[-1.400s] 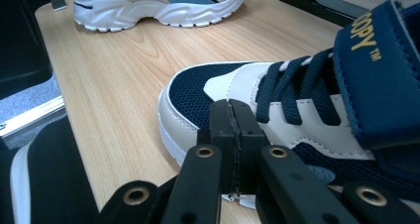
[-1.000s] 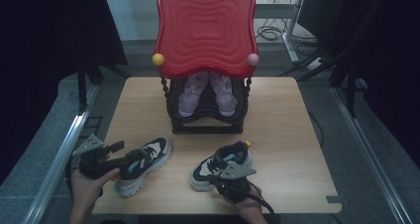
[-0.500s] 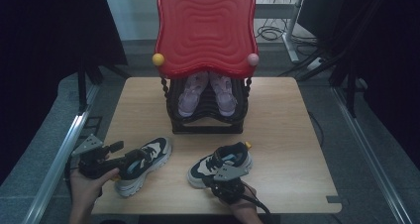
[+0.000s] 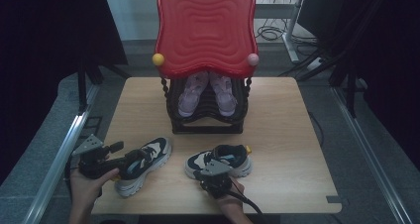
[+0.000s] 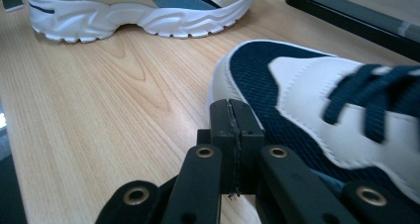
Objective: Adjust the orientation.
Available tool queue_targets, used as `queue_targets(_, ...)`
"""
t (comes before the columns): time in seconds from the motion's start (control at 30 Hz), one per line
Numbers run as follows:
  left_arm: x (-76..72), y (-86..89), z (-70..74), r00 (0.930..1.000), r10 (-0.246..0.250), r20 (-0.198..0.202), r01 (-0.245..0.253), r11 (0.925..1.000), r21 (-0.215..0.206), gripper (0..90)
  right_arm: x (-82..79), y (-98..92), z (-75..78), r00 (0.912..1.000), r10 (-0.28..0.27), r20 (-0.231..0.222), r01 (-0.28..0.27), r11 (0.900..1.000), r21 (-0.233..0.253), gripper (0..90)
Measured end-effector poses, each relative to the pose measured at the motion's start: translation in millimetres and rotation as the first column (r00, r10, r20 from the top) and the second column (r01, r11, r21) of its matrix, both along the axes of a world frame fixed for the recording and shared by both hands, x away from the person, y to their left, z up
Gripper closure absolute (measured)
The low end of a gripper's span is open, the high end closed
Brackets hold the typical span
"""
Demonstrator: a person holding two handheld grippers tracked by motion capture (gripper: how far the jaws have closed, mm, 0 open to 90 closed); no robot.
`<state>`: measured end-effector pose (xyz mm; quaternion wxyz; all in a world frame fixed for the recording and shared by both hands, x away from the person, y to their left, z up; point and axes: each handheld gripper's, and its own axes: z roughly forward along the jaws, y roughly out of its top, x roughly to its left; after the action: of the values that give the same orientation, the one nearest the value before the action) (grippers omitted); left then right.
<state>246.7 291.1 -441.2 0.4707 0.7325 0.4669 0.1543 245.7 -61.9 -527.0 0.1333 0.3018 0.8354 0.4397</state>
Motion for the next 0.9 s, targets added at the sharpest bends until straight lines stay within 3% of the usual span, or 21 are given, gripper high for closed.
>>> queue_targets(0.73, 1.3, -2.2, -1.1, 0.9999, -0.013, -0.007, 0.013, 0.9999, 0.007, 31.4, 9.1, 9.2, -4.7, 0.9993, -0.026, 0.029, 0.026, 1.000, 0.001, 90.0)
queue_targets(0.9, 0.9, -1.4, 0.0, 0.9999, -0.012, -0.003, 0.012, 0.9999, 0.003, 31.4, 3.2, 3.1, 16.5, 0.9997, 0.010, 0.022, -0.012, 0.996, 0.094, 90.0)
